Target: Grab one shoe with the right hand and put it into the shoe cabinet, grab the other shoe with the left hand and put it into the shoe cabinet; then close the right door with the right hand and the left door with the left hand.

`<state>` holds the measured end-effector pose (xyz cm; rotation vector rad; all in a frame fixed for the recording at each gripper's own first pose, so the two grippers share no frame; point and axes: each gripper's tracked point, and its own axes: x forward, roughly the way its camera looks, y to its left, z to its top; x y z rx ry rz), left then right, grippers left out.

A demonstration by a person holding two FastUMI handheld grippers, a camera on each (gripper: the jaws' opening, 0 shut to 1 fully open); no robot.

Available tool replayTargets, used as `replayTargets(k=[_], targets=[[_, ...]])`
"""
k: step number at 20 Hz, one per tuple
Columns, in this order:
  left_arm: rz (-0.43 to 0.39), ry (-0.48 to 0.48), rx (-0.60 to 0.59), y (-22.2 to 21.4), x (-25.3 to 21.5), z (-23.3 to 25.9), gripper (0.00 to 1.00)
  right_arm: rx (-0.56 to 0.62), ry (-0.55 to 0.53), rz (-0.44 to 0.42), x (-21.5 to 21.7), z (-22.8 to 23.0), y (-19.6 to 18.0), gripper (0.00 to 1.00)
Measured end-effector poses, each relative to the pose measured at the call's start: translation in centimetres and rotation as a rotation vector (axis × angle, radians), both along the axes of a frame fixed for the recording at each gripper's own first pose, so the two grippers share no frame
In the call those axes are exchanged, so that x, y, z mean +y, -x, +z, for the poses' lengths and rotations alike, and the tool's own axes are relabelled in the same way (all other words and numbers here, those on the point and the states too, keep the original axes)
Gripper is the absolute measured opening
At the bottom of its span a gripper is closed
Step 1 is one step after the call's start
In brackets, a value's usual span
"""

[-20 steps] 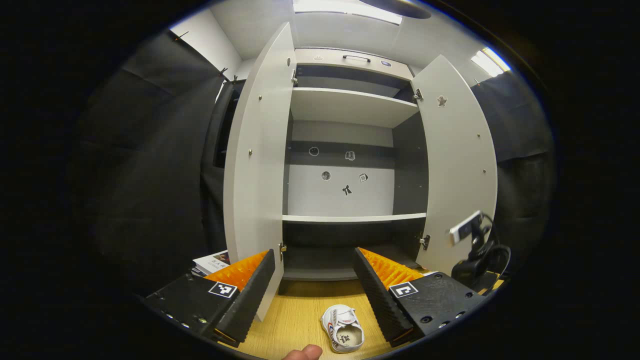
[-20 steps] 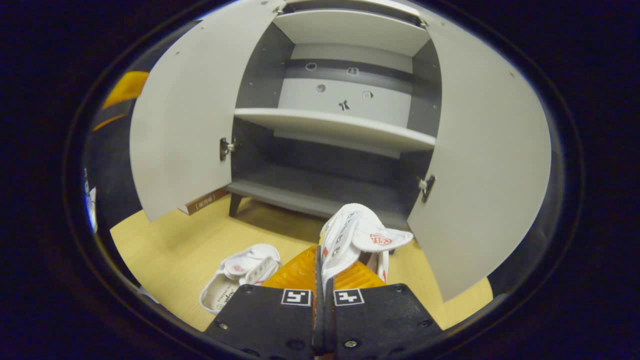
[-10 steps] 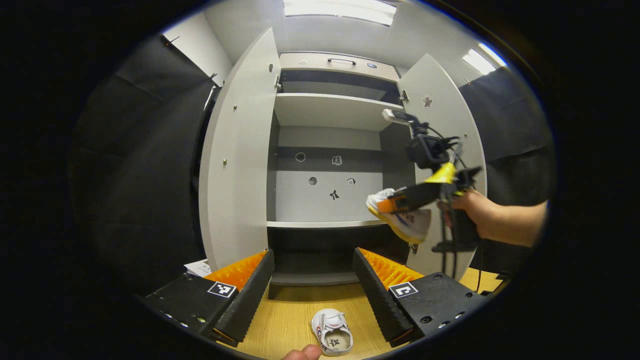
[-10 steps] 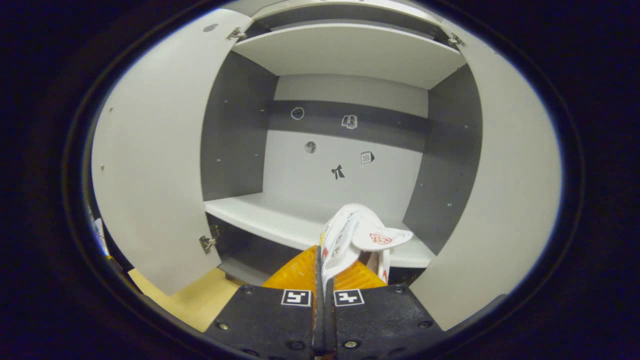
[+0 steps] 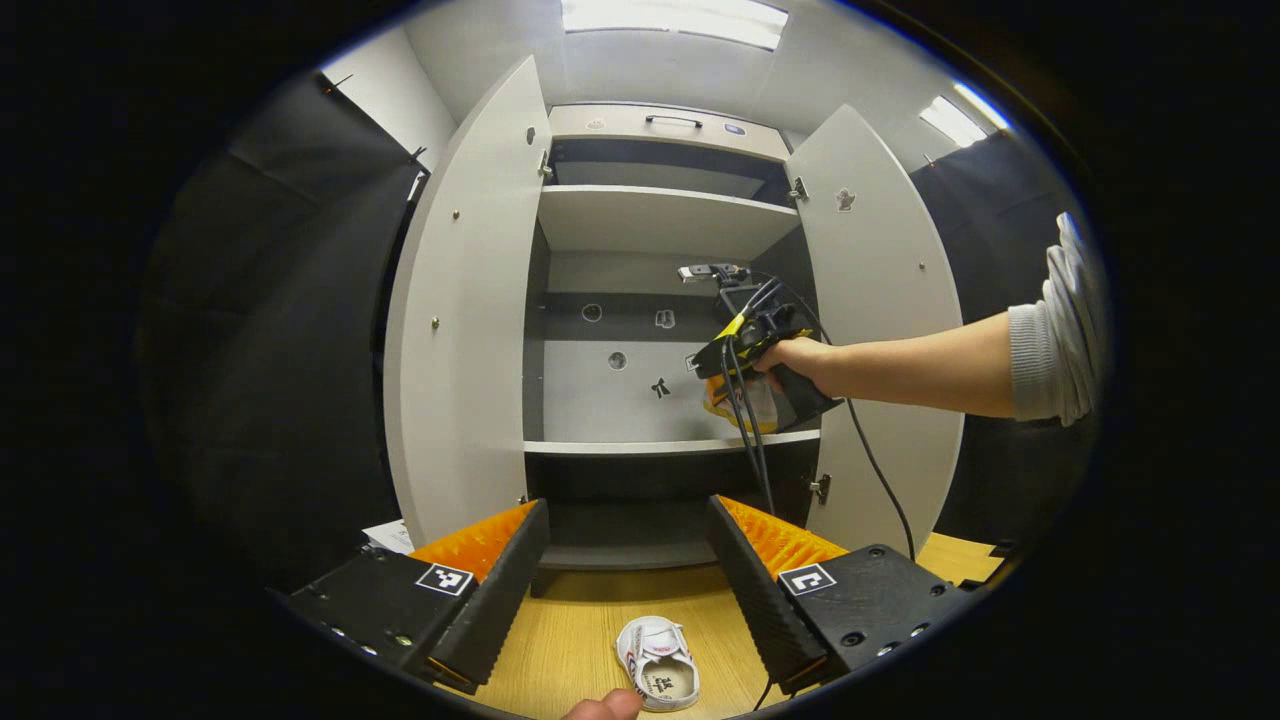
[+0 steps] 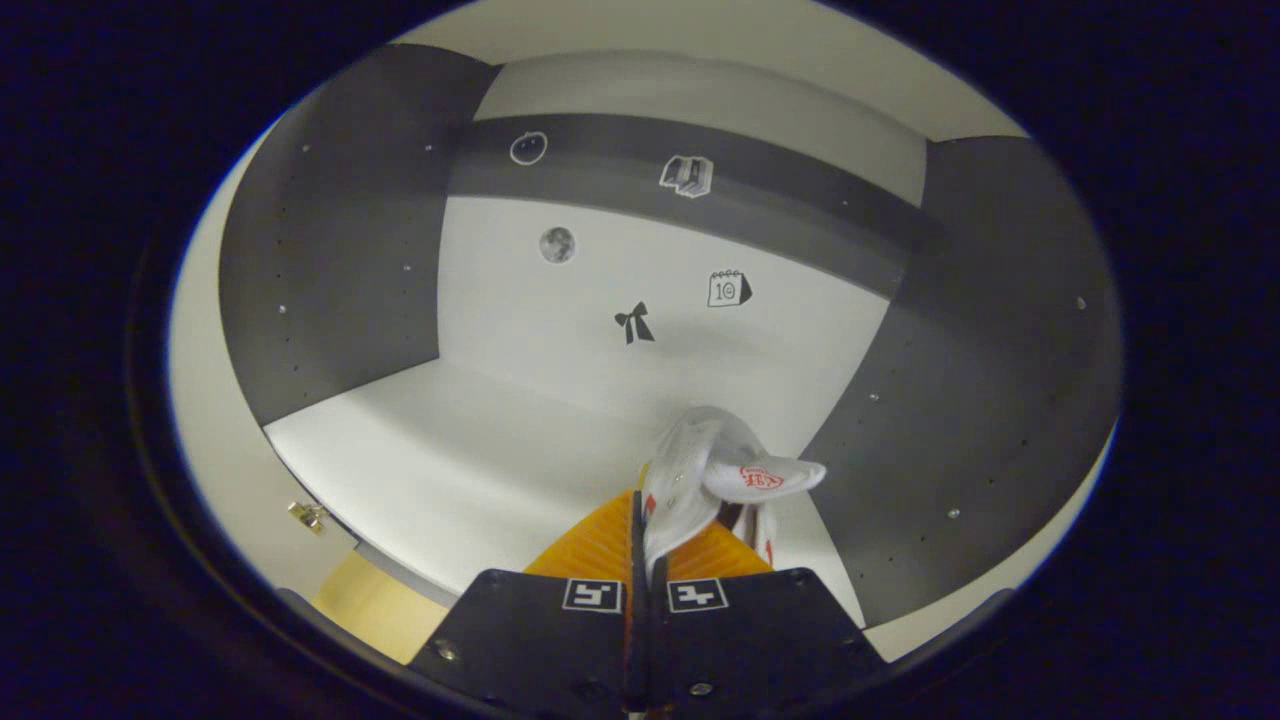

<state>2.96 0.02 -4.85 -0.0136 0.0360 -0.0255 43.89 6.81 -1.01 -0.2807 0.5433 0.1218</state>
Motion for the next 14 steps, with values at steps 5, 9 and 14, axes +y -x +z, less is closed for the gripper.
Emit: replayTargets(k=[5,9,14], targets=[[0.044,0.013,0.021,-0.3,1.9,-0.8,0.95,0.065,0.019,-0.037,-0.1,-1.8,-1.2,0.04],[0.055,0.007,0.019,-0.6,2.4,-0.7,0.95,0.084,0.003,-0.039,-0.5,-1.8,-1.1,0.14],[0.038,0.001,0.011,-0.7,1.6,-0.6,0.95,0.043,-0.020,-0.013,-0.2,0.5,1.2,0.22]])
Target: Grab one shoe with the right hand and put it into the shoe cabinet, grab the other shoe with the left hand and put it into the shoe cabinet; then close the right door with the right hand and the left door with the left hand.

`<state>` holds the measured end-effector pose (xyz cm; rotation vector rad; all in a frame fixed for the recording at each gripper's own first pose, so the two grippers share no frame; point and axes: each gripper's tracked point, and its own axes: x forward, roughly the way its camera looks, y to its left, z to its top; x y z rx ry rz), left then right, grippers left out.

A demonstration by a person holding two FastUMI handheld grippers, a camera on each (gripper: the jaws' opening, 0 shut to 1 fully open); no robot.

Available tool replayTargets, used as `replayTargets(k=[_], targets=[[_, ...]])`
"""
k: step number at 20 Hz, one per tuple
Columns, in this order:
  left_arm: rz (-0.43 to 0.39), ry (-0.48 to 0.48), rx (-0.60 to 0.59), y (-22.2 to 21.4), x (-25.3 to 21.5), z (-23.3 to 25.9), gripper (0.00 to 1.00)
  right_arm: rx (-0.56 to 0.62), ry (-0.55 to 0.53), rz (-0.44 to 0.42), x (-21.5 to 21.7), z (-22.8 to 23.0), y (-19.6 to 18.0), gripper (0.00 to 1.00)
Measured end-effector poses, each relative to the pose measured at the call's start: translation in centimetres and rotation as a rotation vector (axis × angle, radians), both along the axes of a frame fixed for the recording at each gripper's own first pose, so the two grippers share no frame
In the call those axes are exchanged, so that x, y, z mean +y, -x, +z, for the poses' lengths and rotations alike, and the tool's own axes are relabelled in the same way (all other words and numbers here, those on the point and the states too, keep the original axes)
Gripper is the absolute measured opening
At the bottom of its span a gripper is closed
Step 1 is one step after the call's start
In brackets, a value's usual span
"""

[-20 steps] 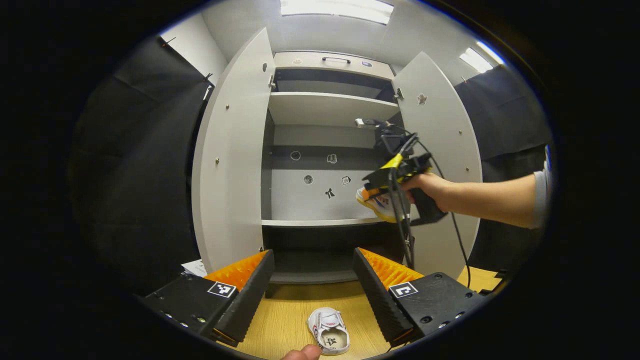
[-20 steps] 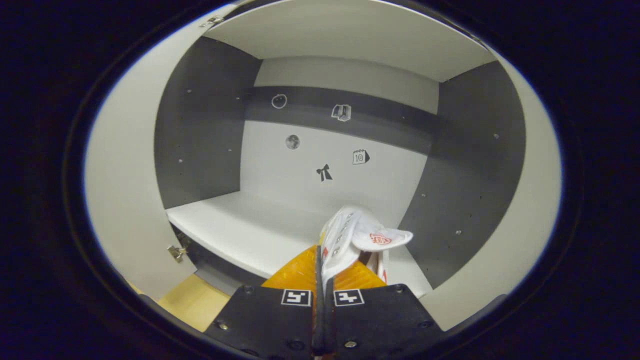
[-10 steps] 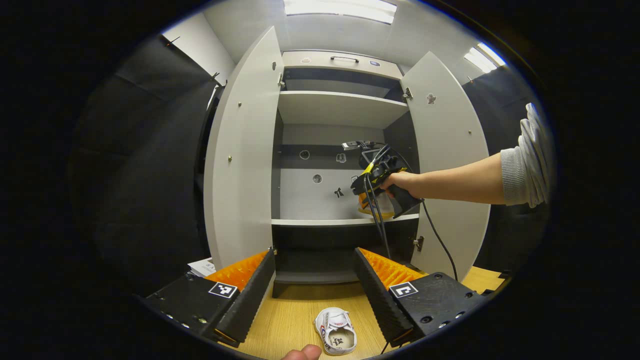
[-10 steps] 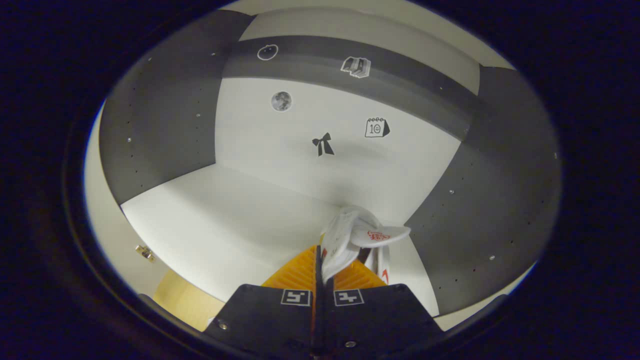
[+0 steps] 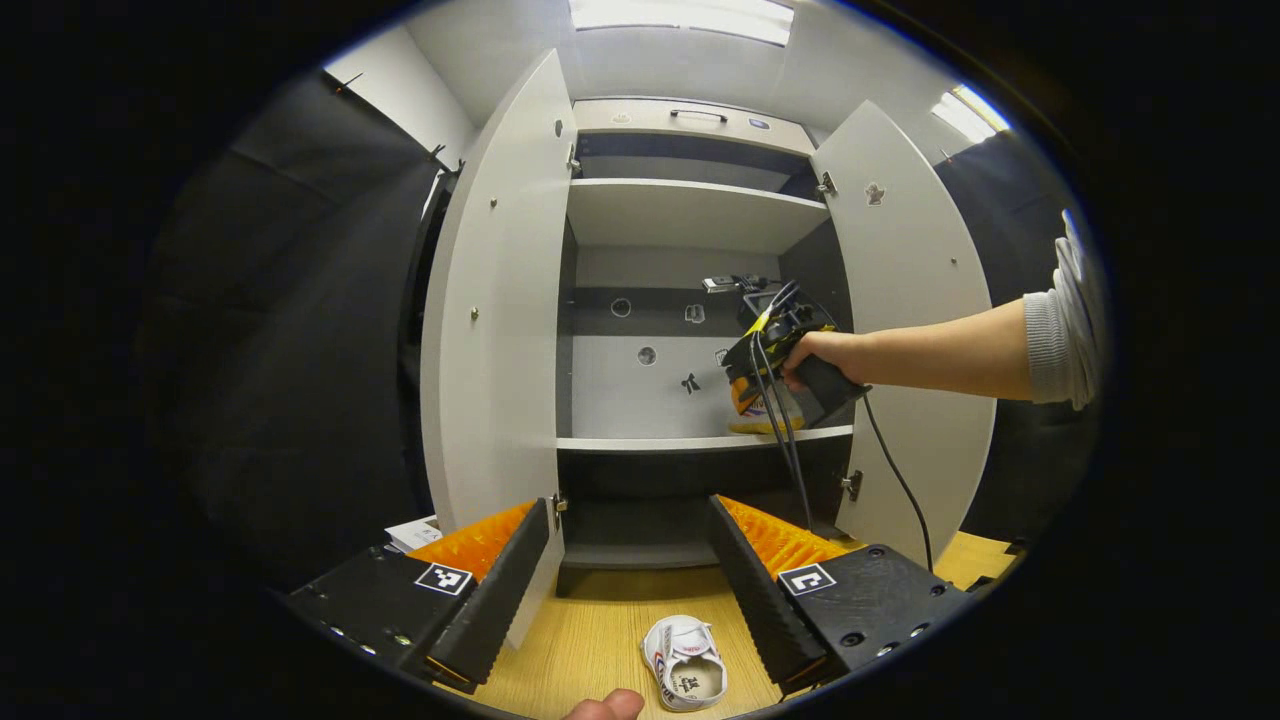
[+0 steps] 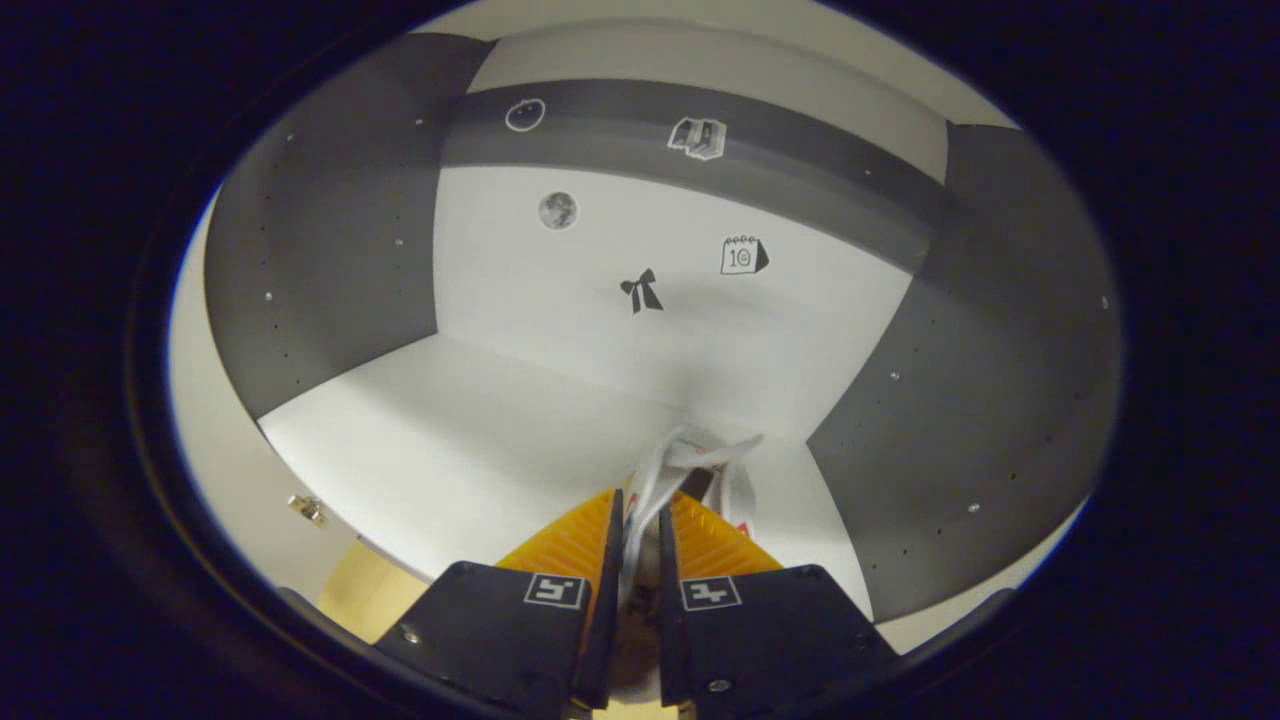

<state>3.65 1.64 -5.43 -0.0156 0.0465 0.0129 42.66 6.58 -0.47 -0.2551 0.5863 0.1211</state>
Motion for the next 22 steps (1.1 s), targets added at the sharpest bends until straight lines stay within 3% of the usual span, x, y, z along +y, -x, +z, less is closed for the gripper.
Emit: replayTargets(k=[3,7,8,9,11,12,14,18,22], targets=[[-0.018,0.003,0.007,0.0,-0.8,-0.4,0.95,-0.095,-0.038,0.011,0.0,2.8,2.9,0.22],[-0.027,-0.002,0.024,-0.1,-1.5,-1.8,0.95,-0.306,-0.091,0.054,0.0,7.1,11.1,0.23],[-0.030,-0.004,0.034,-0.1,-1.6,-2.3,0.95,-0.358,-0.106,0.070,0.1,7.4,13.7,0.36],[-0.029,-0.008,0.041,0.0,-1.6,-2.8,0.95,-0.403,-0.123,0.084,0.2,7.5,16.4,0.36],[-0.021,-0.036,0.055,0.1,-1.4,-3.9,0.95,-0.460,-0.149,0.077,-0.3,6.5,21.5,0.64],[-0.024,-0.046,0.062,0.1,-1.4,-4.4,0.95,-0.484,-0.168,0.078,-0.3,5.7,23.7,0.71],[-0.036,-0.042,0.079,0.4,-1.9,-5.5,0.95,-0.541,-0.198,0.081,-0.7,4.4,27.6,0.75],[-0.057,0.020,0.155,1.3,-3.0,-8.9,0.95,-0.568,-0.206,0.083,-1.2,-0.8,34.6,0.98],[-0.046,0.015,0.288,2.6,-2.7,-14.2,0.95,-0.513,-0.239,0.010,-3.2,-6.4,40.0,1.00]])
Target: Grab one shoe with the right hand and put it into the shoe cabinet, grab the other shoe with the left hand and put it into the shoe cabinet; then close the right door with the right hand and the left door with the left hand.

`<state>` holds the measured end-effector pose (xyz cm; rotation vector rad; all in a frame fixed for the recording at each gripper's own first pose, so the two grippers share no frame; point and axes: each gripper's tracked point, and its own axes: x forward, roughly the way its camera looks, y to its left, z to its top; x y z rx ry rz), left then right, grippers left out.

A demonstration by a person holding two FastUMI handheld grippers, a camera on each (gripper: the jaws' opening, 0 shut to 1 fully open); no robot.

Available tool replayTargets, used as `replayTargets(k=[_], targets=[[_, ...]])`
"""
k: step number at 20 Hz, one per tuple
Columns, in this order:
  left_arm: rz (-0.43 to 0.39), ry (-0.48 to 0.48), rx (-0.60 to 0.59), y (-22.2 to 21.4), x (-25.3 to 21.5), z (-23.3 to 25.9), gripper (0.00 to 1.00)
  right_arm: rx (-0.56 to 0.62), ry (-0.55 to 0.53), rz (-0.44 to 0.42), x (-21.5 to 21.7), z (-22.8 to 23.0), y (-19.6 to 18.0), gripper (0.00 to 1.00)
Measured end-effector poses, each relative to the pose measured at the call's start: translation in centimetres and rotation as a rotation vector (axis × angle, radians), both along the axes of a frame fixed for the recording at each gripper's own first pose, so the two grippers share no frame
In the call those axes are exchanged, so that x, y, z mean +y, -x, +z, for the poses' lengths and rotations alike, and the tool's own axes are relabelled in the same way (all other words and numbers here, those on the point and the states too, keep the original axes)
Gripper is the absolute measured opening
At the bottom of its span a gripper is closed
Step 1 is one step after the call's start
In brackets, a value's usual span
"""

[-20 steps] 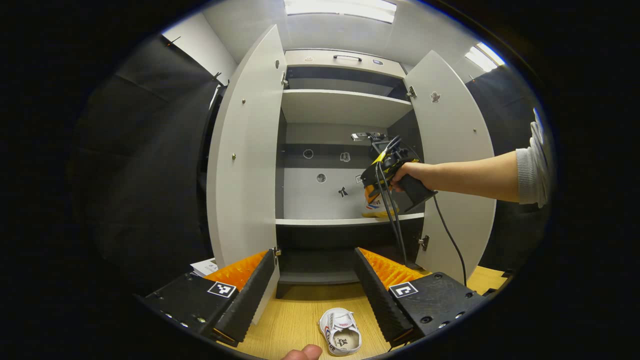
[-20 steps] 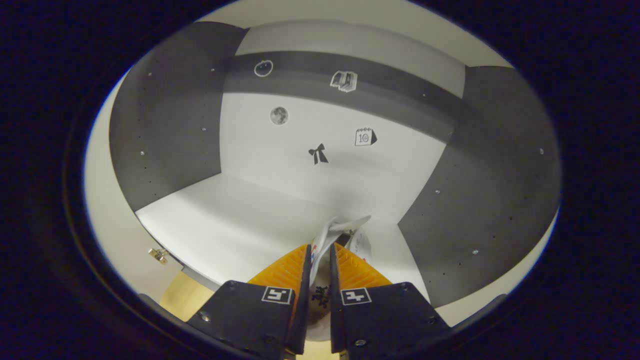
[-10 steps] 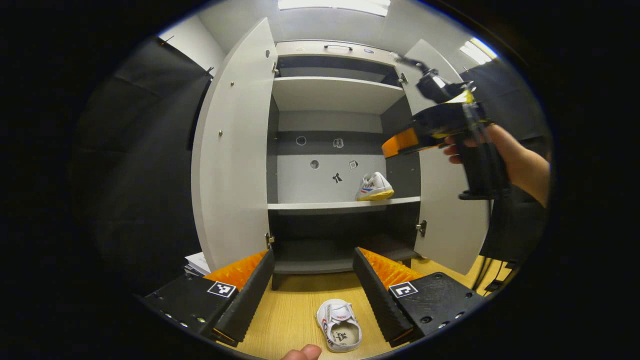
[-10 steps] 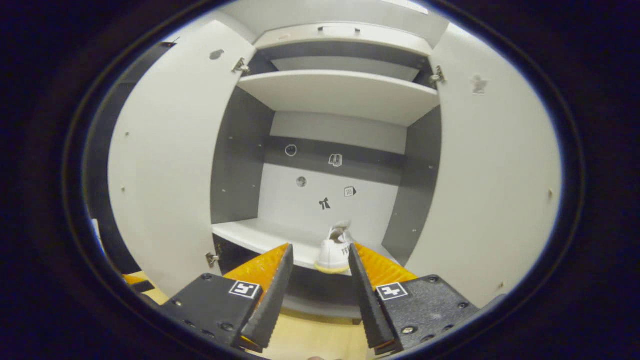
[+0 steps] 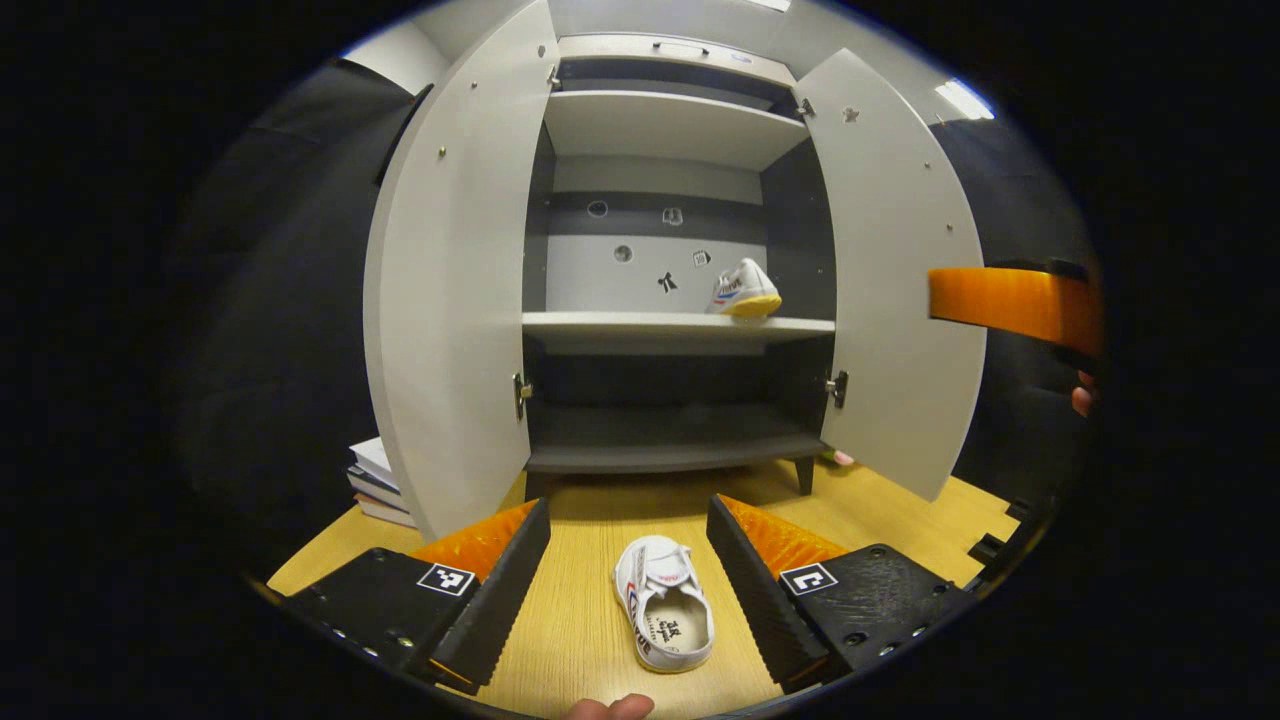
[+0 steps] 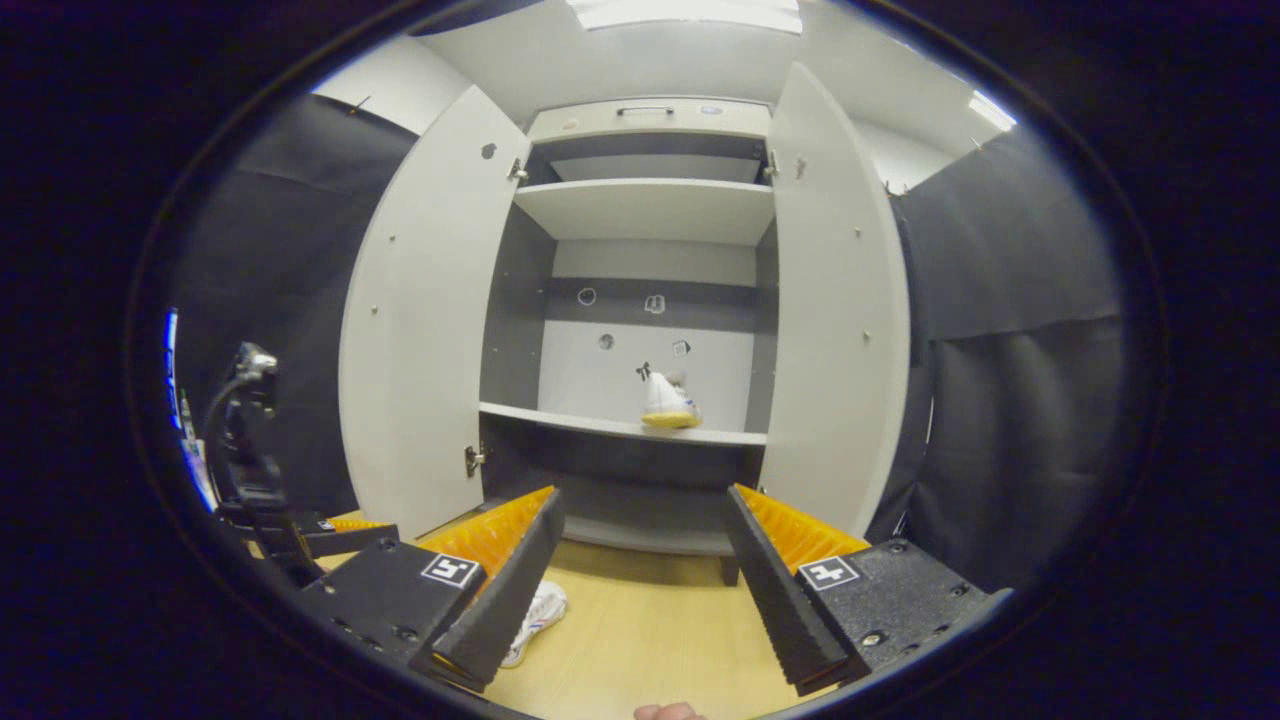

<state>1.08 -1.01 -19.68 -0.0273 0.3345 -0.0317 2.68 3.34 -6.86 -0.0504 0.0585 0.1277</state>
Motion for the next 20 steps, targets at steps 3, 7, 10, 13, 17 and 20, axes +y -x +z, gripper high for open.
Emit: replayTargets(k=[3,7,10,13,17,20], targets=[[-0.011,-0.003,0.142,0.9,0.1,-5.3,0.95,0.093,0.036,-0.027,-1.6,-3.8,2.0,1.00],[-0.031,0.017,0.294,0.8,0.6,-10.8,0.95,0.136,0.047,-0.073,-4.1,-5.5,2.7,1.00],[-0.020,0.028,0.376,0.2,1.1,-13.3,0.95,0.182,0.027,-0.097,-5.7,-6.9,2.8,1.00],[-0.035,0.022,0.457,-1.1,1.1,-16.4,0.96,0.215,0.008,-0.119,-6.8,-7.8,2.8,1.00],[-0.025,0.028,0.484,-3.5,1.3,-17.9,0.96,0.244,0.007,-0.138,-7.7,-8.8,2.4,1.00],[-0.007,0.015,0.461,-5.2,1.7,-18.2,0.96,0.260,0.009,-0.139,-7.8,-9.3,2.1,1.00]])
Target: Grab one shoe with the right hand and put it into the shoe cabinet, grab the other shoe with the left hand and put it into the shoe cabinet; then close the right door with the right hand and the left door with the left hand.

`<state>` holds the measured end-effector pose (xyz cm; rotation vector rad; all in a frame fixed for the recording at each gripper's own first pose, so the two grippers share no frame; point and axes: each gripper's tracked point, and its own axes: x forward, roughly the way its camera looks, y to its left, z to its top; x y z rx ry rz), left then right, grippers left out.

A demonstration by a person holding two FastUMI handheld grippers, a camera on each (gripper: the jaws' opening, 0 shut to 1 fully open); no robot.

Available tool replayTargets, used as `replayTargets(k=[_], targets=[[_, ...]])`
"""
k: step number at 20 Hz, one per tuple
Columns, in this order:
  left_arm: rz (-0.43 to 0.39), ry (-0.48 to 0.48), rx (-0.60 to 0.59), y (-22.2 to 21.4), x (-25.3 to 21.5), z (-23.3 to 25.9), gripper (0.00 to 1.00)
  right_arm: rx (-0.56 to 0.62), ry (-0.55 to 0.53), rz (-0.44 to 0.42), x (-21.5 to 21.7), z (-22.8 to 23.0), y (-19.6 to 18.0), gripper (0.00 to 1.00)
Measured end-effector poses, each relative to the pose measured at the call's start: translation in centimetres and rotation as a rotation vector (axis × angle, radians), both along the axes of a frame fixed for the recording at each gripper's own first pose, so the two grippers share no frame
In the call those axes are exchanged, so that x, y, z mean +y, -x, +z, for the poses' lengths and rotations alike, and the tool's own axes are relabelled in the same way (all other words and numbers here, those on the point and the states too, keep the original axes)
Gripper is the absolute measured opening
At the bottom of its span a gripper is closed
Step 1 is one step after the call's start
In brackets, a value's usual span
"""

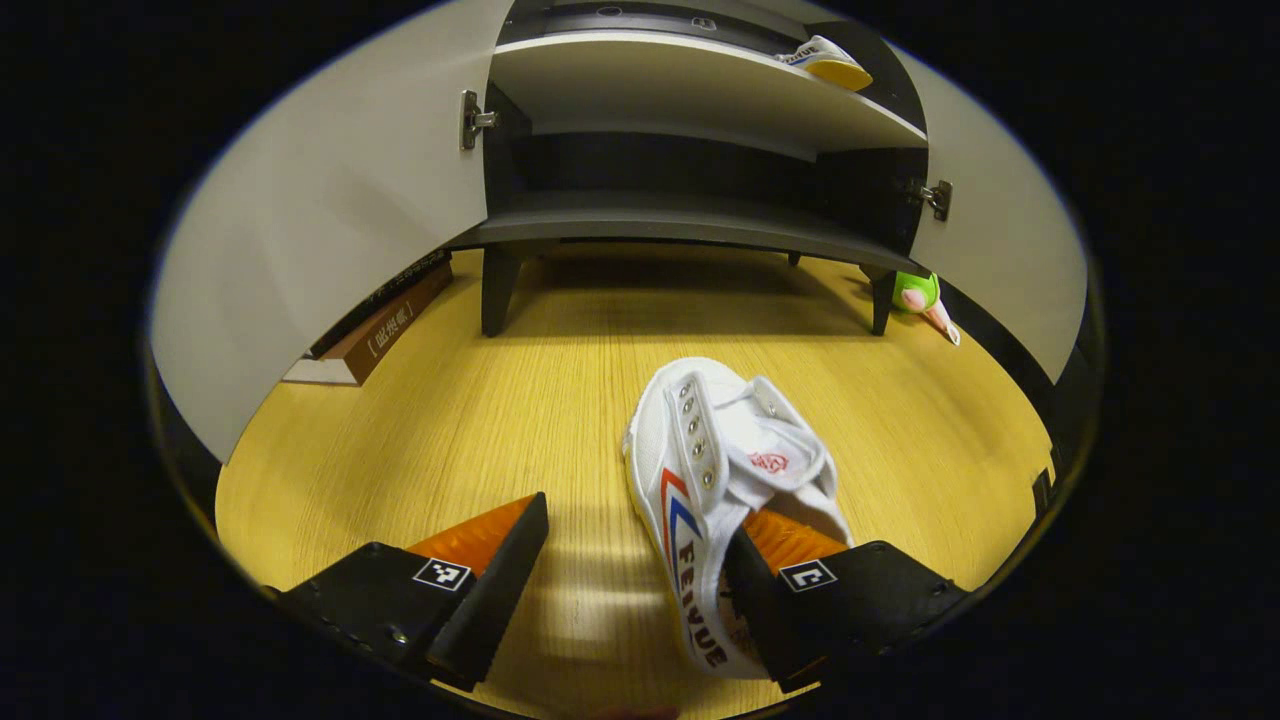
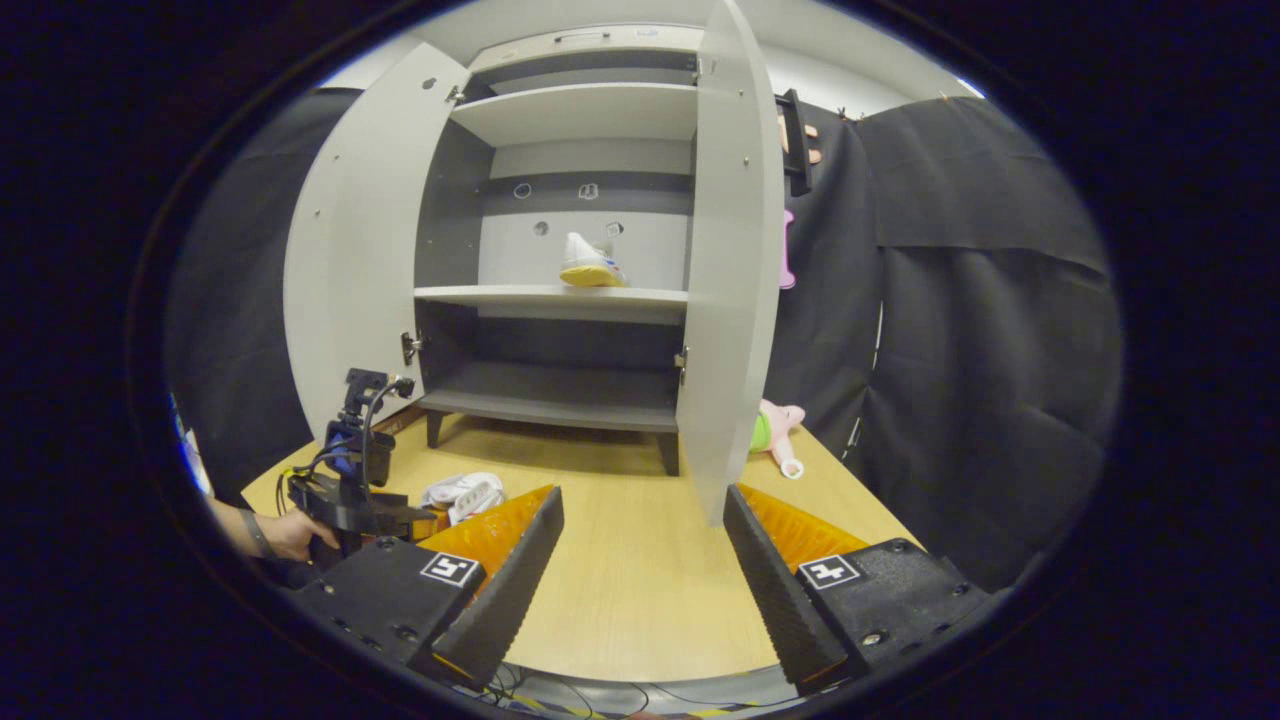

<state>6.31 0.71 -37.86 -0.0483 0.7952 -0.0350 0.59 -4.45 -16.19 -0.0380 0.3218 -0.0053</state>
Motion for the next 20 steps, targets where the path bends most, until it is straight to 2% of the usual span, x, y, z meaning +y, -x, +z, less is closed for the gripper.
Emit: replayTargets(k=[3,4,6,7,8,9,11,12,13,14,15,18,20], targets=[[0.010,0.015,-0.016,-0.9,-0.5,-0.4,0.86,0.011,0.007,0.001,0.0,-0.5,-0.4,1.00],[0.003,0.025,-0.024,-1.3,-0.9,-0.5,0.85,0.016,0.007,0.003,0.1,-0.7,-0.6,1.00],[-0.006,0.035,-0.047,-1.8,-1.7,-0.4,0.68,0.027,0.008,0.005,0.2,-1.1,-0.9,1.00],[-0.010,0.033,-0.057,-1.9,-2.1,-0.4,0.51,0.031,0.010,0.005,0.3,-1.1,-1.0,1.00],[-0.003,0.012,-0.070,-2.1,-2.1,-0.4,0.43,0.035,0.010,0.005,0.3,-1.3,-1.1,1.00],[-0.002,-0.002,-0.079,-2.3,-2.0,-0.3,0.30,0.038,0.010,0.005,0.3,-1.4,-1.1,1.00],[0.023,-0.023,-0.079,-2.3,-1.4,-0.5,0.29,0.044,0.013,0.004,0.3,-1.6,-1.3,1.00],[0.030,-0.018,-0.110,-2.9,-1.2,-0.4,0.14,0.045,0.015,0.005,0.4,-1.7,-1.3,1.00],[0.034,0.005,-0.083,-2.6,-1.1,-0.8,0.21,0.045,0.017,0.008,0.5,-1.7,-1.3,1.00],[0.035,0.020,-0.092,-2.5,-1.0,-0.3,0.06,0.044,0.021,0.012,0.6,-1.7,-1.3,1.00],[0.049,0.027,-0.073,-2.1,-0.9,-0.5,0.01,0.044,0.025,0.018,0.7,-1.7,-1.3,1.00],[0.092,0.030,-0.078,-0.8,-0.1,2.3,0.01,0.032,0.037,0.041,1.4,-1.2,-1.8,1.00],[0.117,0.082,-0.113,0.2,-0.3,6.9,0.01,0.018,0.039,0.069,2.3,-0.9,-2.4,1.00]])
